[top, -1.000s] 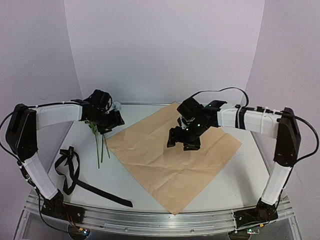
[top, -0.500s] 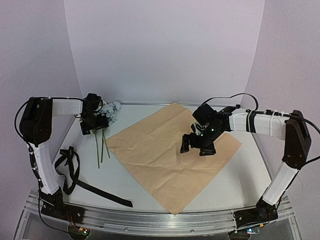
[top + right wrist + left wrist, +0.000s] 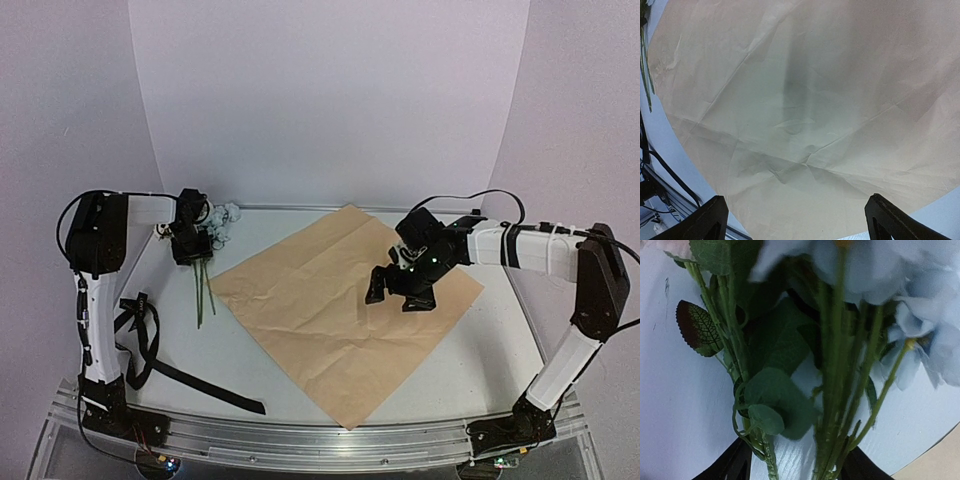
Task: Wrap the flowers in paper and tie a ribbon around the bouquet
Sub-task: Pick up the fake flower from the corner of the board, then move the flattened wrapping paper to the center of the board.
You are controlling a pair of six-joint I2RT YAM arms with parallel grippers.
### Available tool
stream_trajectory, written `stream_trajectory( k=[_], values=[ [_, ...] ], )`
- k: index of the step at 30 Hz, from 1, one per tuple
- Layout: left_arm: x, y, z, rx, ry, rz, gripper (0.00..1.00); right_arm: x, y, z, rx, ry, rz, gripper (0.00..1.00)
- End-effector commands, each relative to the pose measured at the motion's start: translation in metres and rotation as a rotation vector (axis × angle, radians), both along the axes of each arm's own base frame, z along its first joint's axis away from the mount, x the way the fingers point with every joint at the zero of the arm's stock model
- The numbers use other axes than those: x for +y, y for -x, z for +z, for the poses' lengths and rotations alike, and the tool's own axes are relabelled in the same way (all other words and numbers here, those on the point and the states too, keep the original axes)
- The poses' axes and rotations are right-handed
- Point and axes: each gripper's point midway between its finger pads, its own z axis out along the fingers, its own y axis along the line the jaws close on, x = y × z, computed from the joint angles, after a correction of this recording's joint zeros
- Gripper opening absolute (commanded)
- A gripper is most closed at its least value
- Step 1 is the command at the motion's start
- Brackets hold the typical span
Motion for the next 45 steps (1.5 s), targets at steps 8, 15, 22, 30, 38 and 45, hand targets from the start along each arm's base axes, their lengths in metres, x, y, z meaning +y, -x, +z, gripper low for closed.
stream_trajectory(
  k=[8,15,22,30,38,45],
  values=[
    [0.008,-0.012,-0.007,0.011,-0.074,-0.037,0.23,-0.002,-0.007,0.004,-0.017,-0.012,-0.014,0.98],
    [0.012,-0.026,0.019,-0.055,-0.106,-0.047,0.0,0.013,-0.013,-0.016,0.04,0.006,-0.04,0.91],
    [0.011,-0.033,0.069,-0.13,-0.112,-0.092,0.0,0.028,-0.022,-0.031,-0.004,0.193,-0.031,0.87],
    [0.006,-0.023,0.119,-0.192,-0.067,-0.121,0.0,0.048,-0.027,-0.058,-0.03,0.383,0.033,0.86],
    [0.002,-0.013,0.143,-0.224,-0.033,-0.137,0.0,0.056,-0.015,-0.079,0.006,0.457,0.082,0.86],
    [-0.011,-0.01,0.152,-0.238,0.044,-0.158,0.0,0.07,-0.001,-0.093,0.048,0.45,0.122,0.87]
  ],
)
